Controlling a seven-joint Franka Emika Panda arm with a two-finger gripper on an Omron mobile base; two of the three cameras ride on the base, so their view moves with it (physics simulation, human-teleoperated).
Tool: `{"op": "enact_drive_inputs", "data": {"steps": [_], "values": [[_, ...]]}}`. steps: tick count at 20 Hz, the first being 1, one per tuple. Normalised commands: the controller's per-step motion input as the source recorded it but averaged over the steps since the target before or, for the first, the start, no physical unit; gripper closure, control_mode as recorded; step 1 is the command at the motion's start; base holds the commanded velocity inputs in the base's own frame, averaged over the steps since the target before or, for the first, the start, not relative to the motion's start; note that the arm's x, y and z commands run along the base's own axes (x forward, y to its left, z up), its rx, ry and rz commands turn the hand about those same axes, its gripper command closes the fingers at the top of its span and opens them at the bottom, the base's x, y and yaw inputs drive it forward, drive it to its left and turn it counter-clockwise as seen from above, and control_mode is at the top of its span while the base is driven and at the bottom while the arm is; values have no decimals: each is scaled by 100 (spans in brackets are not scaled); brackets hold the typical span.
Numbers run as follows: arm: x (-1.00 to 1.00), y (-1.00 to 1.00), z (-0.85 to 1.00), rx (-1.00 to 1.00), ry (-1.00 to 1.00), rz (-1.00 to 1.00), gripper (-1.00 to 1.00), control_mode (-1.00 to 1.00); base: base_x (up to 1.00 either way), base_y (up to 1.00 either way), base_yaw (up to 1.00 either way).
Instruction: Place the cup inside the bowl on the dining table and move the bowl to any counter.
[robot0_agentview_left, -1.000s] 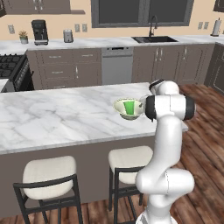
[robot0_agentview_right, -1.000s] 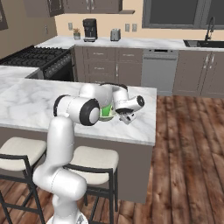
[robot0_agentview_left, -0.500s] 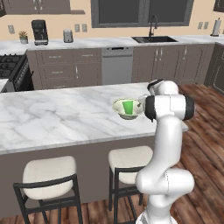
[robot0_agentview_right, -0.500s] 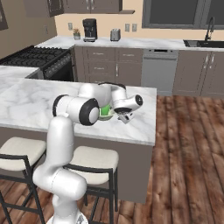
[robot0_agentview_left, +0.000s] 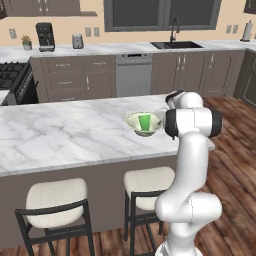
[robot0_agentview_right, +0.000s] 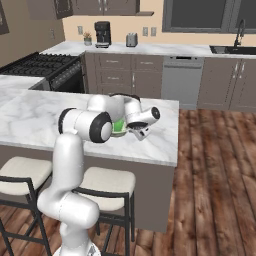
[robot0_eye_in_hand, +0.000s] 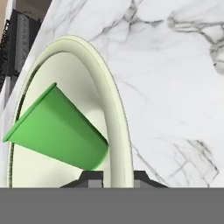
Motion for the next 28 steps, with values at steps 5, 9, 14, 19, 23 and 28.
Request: {"op": "enact_drive_inputs", "data": {"steps": [5, 9, 14, 19, 23, 28], "values": [[0, 3, 4, 0, 0, 0, 100, -100, 0, 0, 0], [0, 0, 24, 0, 0, 0, 100, -100, 0, 0, 0], [0, 0, 33, 0, 0, 0, 100, -100, 0, 0, 0], [-7, 0, 28, 2, 0, 0, 100, -100, 0, 0, 0], [-28, 0, 17, 3, 0, 0, 100, -100, 0, 0, 0], [-43, 0, 11, 5, 0, 1, 100, -100, 0, 0, 0]]}}
